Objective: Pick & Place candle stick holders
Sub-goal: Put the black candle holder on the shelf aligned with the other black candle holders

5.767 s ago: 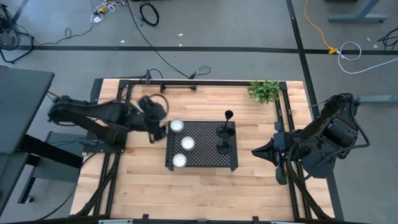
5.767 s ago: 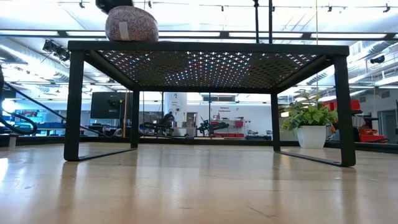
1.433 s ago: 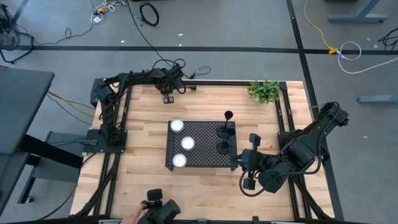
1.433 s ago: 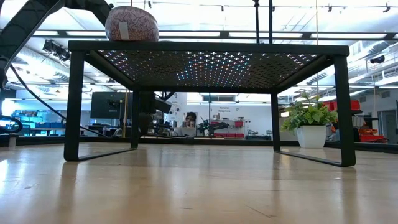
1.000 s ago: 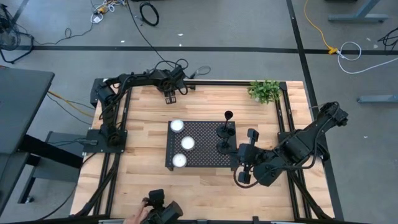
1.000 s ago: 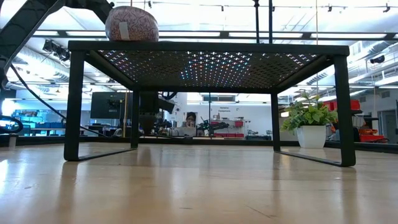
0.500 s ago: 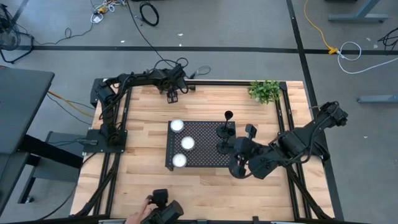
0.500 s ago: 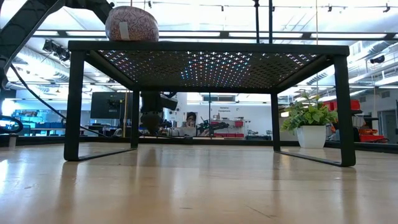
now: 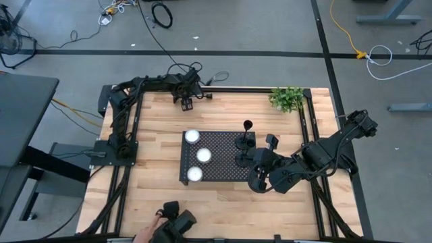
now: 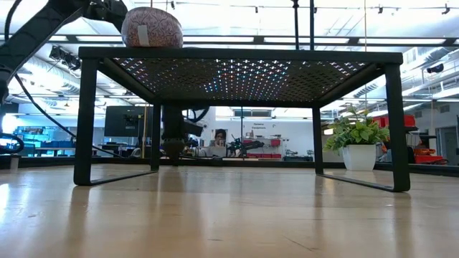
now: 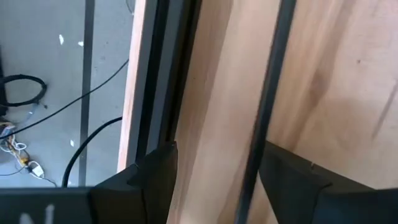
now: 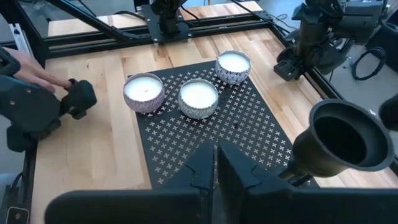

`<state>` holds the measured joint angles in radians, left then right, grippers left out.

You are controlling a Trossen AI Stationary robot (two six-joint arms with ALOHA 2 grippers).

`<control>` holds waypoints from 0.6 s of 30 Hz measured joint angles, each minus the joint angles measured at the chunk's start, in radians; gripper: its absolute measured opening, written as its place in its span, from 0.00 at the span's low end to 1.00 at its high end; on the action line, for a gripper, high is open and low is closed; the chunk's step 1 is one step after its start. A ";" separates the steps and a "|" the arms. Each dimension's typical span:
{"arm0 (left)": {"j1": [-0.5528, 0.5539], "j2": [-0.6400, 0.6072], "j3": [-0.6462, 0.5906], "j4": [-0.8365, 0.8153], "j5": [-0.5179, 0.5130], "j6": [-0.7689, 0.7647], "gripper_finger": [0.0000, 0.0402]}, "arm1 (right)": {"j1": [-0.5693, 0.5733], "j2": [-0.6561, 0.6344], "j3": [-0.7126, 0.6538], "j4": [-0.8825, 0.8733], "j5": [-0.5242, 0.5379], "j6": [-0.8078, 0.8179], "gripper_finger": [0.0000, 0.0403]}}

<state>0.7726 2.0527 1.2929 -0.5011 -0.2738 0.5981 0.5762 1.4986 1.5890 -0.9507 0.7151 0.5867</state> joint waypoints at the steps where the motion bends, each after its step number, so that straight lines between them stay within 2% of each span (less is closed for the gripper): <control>1: 0.001 0.005 -0.001 0.007 0.001 0.000 0.55 | 0.000 0.000 0.000 0.000 0.001 -0.003 0.05; 4: 0.002 0.005 -0.003 0.019 0.029 0.002 0.54 | -0.003 0.000 0.000 0.001 0.002 -0.019 0.05; 7: -0.003 0.002 -0.005 0.037 0.038 0.023 0.45 | -0.011 0.000 0.000 0.003 0.002 -0.020 0.05; 9: -0.005 0.002 -0.005 0.033 0.037 0.036 0.36 | -0.012 0.000 0.000 0.002 0.002 -0.020 0.05; 13: -0.005 0.004 -0.006 0.017 0.039 0.037 0.08 | -0.012 0.000 0.000 0.002 0.002 -0.031 0.05; 14: -0.005 0.004 -0.006 0.015 0.030 0.033 0.04 | -0.012 0.000 0.000 0.001 0.002 -0.031 0.05; 18: -0.009 0.005 -0.006 -0.003 -0.005 0.009 0.02 | -0.012 0.000 0.000 0.001 0.001 -0.031 0.05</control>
<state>0.7641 2.0577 1.2873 -0.5036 -0.2793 0.6069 0.5640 1.4986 1.5890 -0.9497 0.7163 0.5560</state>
